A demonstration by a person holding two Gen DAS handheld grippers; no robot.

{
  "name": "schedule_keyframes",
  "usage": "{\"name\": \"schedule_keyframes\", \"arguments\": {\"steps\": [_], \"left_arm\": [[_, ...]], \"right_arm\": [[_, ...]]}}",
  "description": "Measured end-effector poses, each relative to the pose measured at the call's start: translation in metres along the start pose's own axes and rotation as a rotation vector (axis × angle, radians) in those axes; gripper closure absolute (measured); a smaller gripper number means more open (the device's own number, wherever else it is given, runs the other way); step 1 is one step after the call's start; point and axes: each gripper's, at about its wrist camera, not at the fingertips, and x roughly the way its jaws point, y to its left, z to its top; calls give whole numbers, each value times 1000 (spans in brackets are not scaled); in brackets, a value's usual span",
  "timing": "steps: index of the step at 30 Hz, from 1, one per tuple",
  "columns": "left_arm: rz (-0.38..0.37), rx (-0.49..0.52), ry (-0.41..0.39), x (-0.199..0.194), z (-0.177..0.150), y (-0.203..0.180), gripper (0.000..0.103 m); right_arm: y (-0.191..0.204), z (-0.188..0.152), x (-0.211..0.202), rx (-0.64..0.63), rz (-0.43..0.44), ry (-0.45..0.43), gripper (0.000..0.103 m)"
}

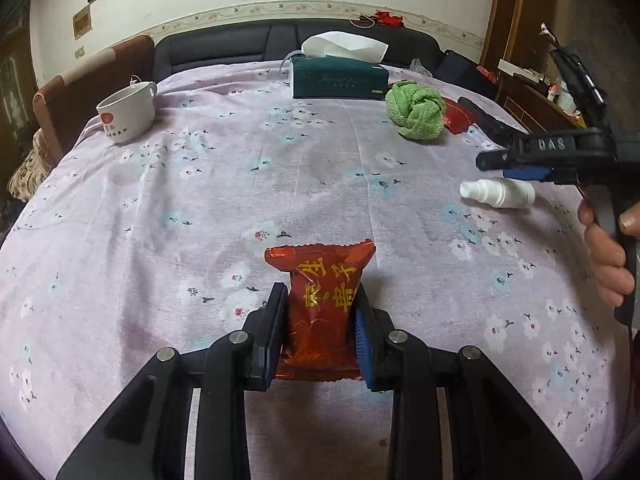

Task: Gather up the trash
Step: 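Grasp the red snack packet with left tool while right grasps the white spray bottle, then hold the red packet in left tool while right holds the white bottle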

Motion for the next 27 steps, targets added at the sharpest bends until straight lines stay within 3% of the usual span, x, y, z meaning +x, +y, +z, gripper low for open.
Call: {"name": "schedule_keyframes", "arguments": {"steps": [10,13,15,16,19,24,27], "left_arm": [[-10,-1,2,1,0,-2,74],[-26,-3,2,0,-1,-1,74],[-40,-1,1,-1,-1,-1,74],[-45,1,-2,-1,-1,-2,74],[-58,7,-25,-7,-1,-4,74],[-74,25,-49,-14,-1,-9,74],[-77,44,-63,-17,-2,-14,74]], "right_arm": [[28,-62,-19,-129,81,65,44],[38,-78,-19,-152,19,46,46],[48,-86,-22,-182,-78,21,69],[51,-90,-24,-179,-96,17,71],[53,-102,-37,-88,-120,-21,71],[68,-135,-78,10,-172,-164,71],[86,-151,-90,-33,-293,-279,71]]}}
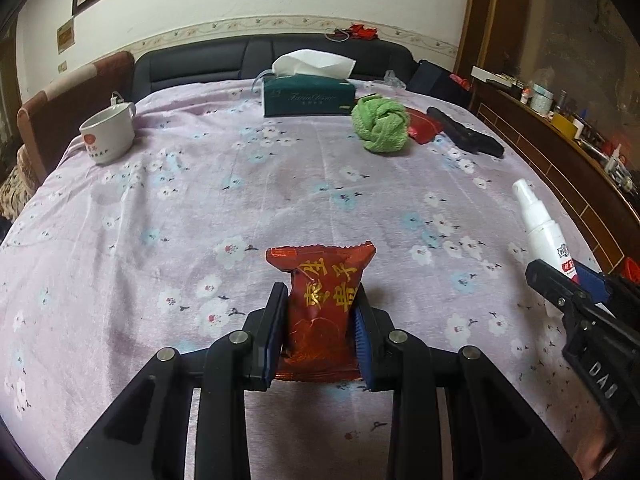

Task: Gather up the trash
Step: 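Hold the red packet in left tool while right holds the white bottle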

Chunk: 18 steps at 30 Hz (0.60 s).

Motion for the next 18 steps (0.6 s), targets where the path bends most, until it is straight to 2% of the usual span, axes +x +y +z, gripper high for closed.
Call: {"name": "schedule_keyframes", "arguments": {"steps": [3,10,18], "left_arm": [[7,7,-3,0,0,-1,74],[-20,0,20,5,0,-2,74],[-37,13,39,9,-2,-6,74]], "right_arm": [[8,-4,-3,-18,-42,-55,71],[13,-11,-4,-91,-104,-99,71],[16,-14,-10,-128,-115,-128,71]]}}
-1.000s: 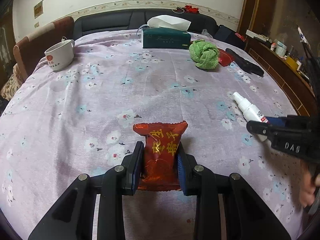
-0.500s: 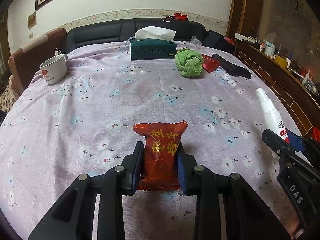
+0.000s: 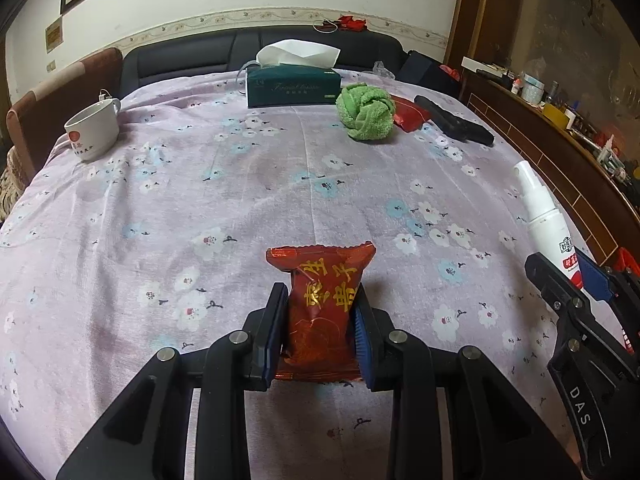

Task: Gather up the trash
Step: 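Hold the red packet in left tool while right holds the white bottle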

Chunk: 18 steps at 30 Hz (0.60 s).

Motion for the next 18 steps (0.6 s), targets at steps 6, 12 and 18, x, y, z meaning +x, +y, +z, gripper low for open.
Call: {"name": "schedule_keyframes", "arguments": {"steps": [6,12,18], "left_arm": [[-6,1,7,0,-1,-1,74],[-5,1,7,0,-1,0,74],[-5,1,9,0,-1,0,74]], "right_arm": [[1,0,-1,-5,-3,1,71],[1,-1,-1,-9,1,4,71],[2,-2,-1,-16,1,8,71]]}}
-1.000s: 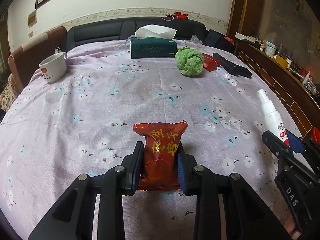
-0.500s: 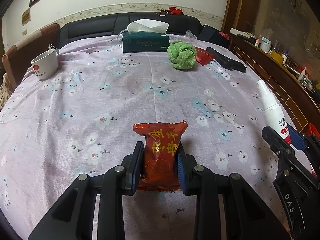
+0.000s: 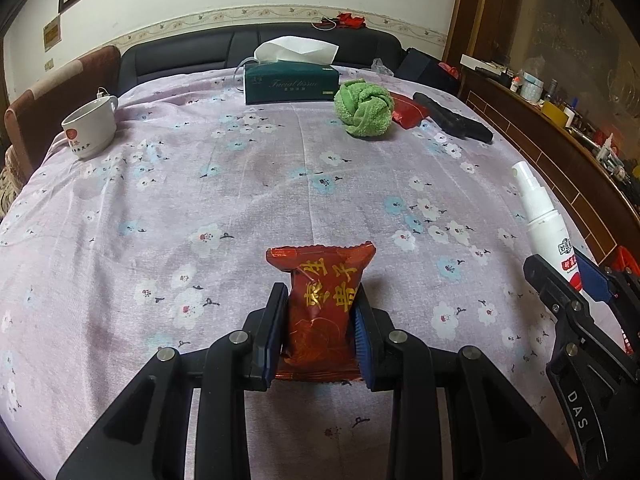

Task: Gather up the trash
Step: 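Hold the red packet in left tool while right holds the white bottle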

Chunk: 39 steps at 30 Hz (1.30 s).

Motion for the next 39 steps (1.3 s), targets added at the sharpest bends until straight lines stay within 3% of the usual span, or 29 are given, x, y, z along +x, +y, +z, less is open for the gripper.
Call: {"name": "schedule_keyframes", "arguments": {"steps": [39], "left_arm": [[-1,-1,-5,-1,0,0,74]], "right_arm": [[-1,-2,2,-4,-12,4,71]]}}
